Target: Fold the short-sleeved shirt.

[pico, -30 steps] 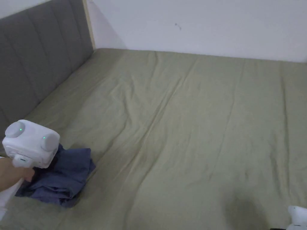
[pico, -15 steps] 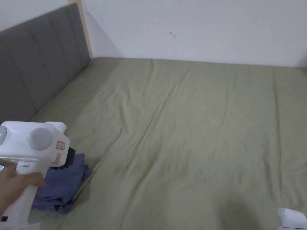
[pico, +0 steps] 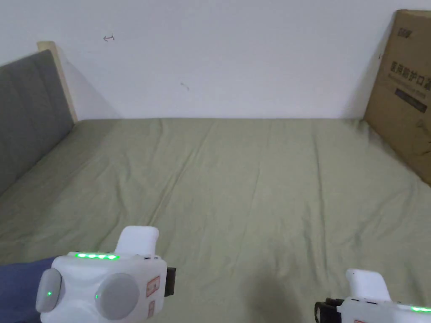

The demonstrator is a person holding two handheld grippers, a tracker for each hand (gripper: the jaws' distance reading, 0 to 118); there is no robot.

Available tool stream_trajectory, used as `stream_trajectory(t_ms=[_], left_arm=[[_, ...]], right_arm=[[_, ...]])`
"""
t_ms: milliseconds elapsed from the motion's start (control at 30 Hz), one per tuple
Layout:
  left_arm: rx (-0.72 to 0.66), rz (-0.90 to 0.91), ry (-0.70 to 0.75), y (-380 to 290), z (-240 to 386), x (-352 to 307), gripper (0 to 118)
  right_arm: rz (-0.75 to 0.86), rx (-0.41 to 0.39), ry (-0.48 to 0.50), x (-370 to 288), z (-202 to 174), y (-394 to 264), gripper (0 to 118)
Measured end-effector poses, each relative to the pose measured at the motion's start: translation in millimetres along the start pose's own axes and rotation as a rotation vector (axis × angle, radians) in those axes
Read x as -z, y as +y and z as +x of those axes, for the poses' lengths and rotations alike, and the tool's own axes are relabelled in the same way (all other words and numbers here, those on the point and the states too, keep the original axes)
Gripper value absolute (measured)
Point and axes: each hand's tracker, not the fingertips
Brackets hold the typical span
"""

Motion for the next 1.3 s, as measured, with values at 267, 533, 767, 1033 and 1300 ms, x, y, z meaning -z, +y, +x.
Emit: stream_trajectory(t_ms=[267, 533, 767, 1033, 1300], left_arm=[[0.023, 0.335, 0.154, 8, 53, -54, 0], [0.002, 0.611, 0.26, 8, 80, -91, 14], [0.003, 0.633, 0.16, 11, 87, -100, 107], [0.063, 0.657, 0.12, 10, 98, -111, 106], [0.023, 0.647, 0.152, 12, 97, -119, 107]], right_arm=[[0.28, -0.074, -0.057, -64, -21, 26, 6], [0.566, -0.137, -0.189, -109, -43, 34, 7], [0.709, -0.144, -0.251, -128, -45, 30, 90], [0.751, -0.108, -0.241, -134, -38, 32, 104], [0.803, -0.132, -0.249, -144, -40, 35, 108]])
